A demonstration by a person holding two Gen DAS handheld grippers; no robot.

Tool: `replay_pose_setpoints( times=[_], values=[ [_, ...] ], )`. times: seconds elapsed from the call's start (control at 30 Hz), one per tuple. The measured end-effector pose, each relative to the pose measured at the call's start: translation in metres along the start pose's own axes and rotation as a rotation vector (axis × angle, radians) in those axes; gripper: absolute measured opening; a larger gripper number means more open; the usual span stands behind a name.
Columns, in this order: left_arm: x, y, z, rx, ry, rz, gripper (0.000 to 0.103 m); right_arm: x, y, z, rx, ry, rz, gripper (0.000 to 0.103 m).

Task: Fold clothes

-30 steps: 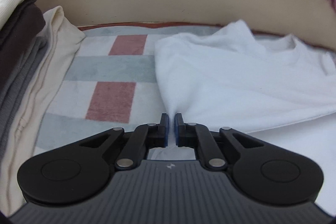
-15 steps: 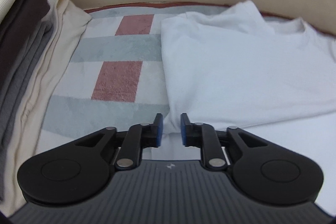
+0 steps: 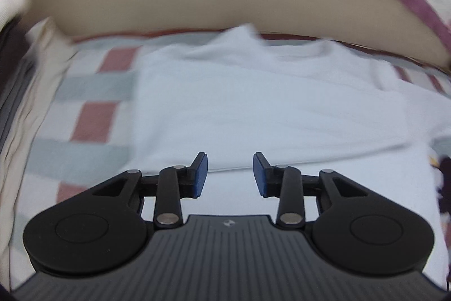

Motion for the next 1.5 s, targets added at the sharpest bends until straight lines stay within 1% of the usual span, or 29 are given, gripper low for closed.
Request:
replay_pose_setpoints(
  times=[0.07, 0.1, 0.13, 0.2, 0.27, 0.3, 0.33, 0.43, 0.47, 0.53, 0.6, 0.67, 0.77, 0.83, 0.87, 0.9, 0.97, 1.0, 1.03, 1.07, 1.1, 1.17, 1.27, 1.33, 1.37, 1.43, 1.5],
  values=[
    [-0.004, -0.006, 0.036, 0.036, 0.045, 0.034, 0.039, 0.006, -0.017, 0.035, -0.012, 0.18, 0.031, 0.051],
    [-0.006, -0.005, 0.055, 0.06, 0.051, 0.046, 0.039, 0.01, -0.025, 0.051, -0.021, 0.267, 0.053, 0.052],
    [-0.007, -0.005, 0.074, 0.087, 0.055, 0.053, 0.039, 0.015, -0.031, 0.066, -0.022, 0.331, 0.081, 0.051],
    [-0.007, -0.001, 0.116, 0.158, 0.045, 0.05, 0.039, 0.026, -0.041, 0.09, 0.015, 0.412, 0.121, 0.052],
    [-0.004, 0.004, 0.16, 0.223, 0.049, 0.048, 0.037, 0.03, -0.046, 0.106, 0.075, 0.436, 0.143, 0.052],
    [-0.001, 0.008, 0.181, 0.238, 0.074, 0.047, 0.036, 0.03, -0.047, 0.111, 0.093, 0.437, 0.16, 0.052],
    [0.003, 0.011, 0.202, 0.24, 0.113, 0.049, 0.036, 0.028, -0.048, 0.114, 0.107, 0.436, 0.182, 0.052],
    [0.014, 0.021, 0.258, 0.246, 0.233, 0.06, 0.03, 0.023, -0.046, 0.13, 0.135, 0.449, 0.238, 0.052],
    [0.016, 0.022, 0.271, 0.251, 0.273, 0.071, 0.026, 0.02, -0.043, 0.139, 0.159, 0.452, 0.241, 0.052],
    [0.019, 0.02, 0.287, 0.255, 0.349, 0.113, 0.023, 0.014, -0.043, 0.162, 0.237, 0.471, 0.273, 0.052],
    [0.019, 0.017, 0.293, 0.253, 0.411, 0.158, 0.023, 0.009, -0.045, 0.185, 0.31, 0.509, 0.322, 0.052],
    [0.018, 0.019, 0.286, 0.238, 0.428, 0.163, 0.023, 0.005, -0.045, 0.201, 0.339, 0.536, 0.345, 0.052],
    [0.016, 0.023, 0.275, 0.214, 0.455, 0.172, 0.023, -0.004, -0.036, 0.213, 0.4, 0.507, 0.33, 0.052],
    [0.015, 0.025, 0.265, 0.202, 0.459, 0.17, 0.023, -0.007, -0.026, 0.222, 0.43, 0.492, 0.306, 0.054],
    [0.013, 0.028, 0.256, 0.205, 0.431, 0.151, 0.023, -0.01, -0.021, 0.225, 0.451, 0.473, 0.302, 0.055],
    [0.012, 0.03, 0.247, 0.207, 0.402, 0.132, 0.023, -0.013, -0.017, 0.224, 0.481, 0.423, 0.307, 0.058],
    [0.009, 0.035, 0.228, 0.21, 0.336, 0.096, 0.023, -0.022, -0.002, 0.22, 0.533, 0.299, 0.27, 0.06],
    [0.008, 0.037, 0.218, 0.206, 0.305, 0.084, 0.023, -0.024, 0.006, 0.217, 0.541, 0.244, 0.257, 0.061],
    [0.006, 0.038, 0.207, 0.199, 0.278, 0.074, 0.023, -0.026, 0.013, 0.214, 0.543, 0.198, 0.251, 0.047],
    [0.005, 0.039, 0.197, 0.187, 0.26, 0.07, 0.023, -0.028, 0.016, 0.211, 0.535, 0.182, 0.257, 0.03],
    [0.004, 0.04, 0.187, 0.174, 0.241, 0.066, 0.023, -0.029, 0.016, 0.21, 0.528, 0.195, 0.266, 0.01],
    [0.002, 0.041, 0.165, 0.152, 0.195, 0.063, 0.023, -0.032, 0.017, 0.203, 0.501, 0.216, 0.288, 0.01],
    [0.0, 0.043, 0.133, 0.143, 0.088, 0.04, 0.023, -0.041, 0.012, 0.166, 0.367, 0.207, 0.36, 0.01],
    [-0.001, 0.044, 0.114, 0.14, 0.018, 0.026, 0.023, -0.049, 0.013, 0.12, 0.218, 0.141, 0.389, 0.01],
    [-0.001, 0.045, 0.105, 0.139, -0.014, 0.021, 0.023, -0.05, 0.015, 0.091, 0.135, 0.097, 0.389, 0.01],
    [-0.001, 0.043, 0.09, 0.141, -0.066, 0.019, 0.023, -0.047, 0.019, 0.029, -0.037, 0.009, 0.369, 0.01],
    [-0.001, 0.041, 0.078, 0.132, -0.096, 0.025, 0.023, -0.038, 0.027, -0.034, -0.198, -0.06, 0.332, 0.01]
  ],
)
Point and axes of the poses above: each gripper's, at about its wrist camera, not at the fingertips, and y roughly the way its jaws point, z to its right, x to its underside, the point moved 8 cm from there along y, roughly the way its jaws point, and after that the axes turned 8 degrees about -x, right-handed, at the moved point
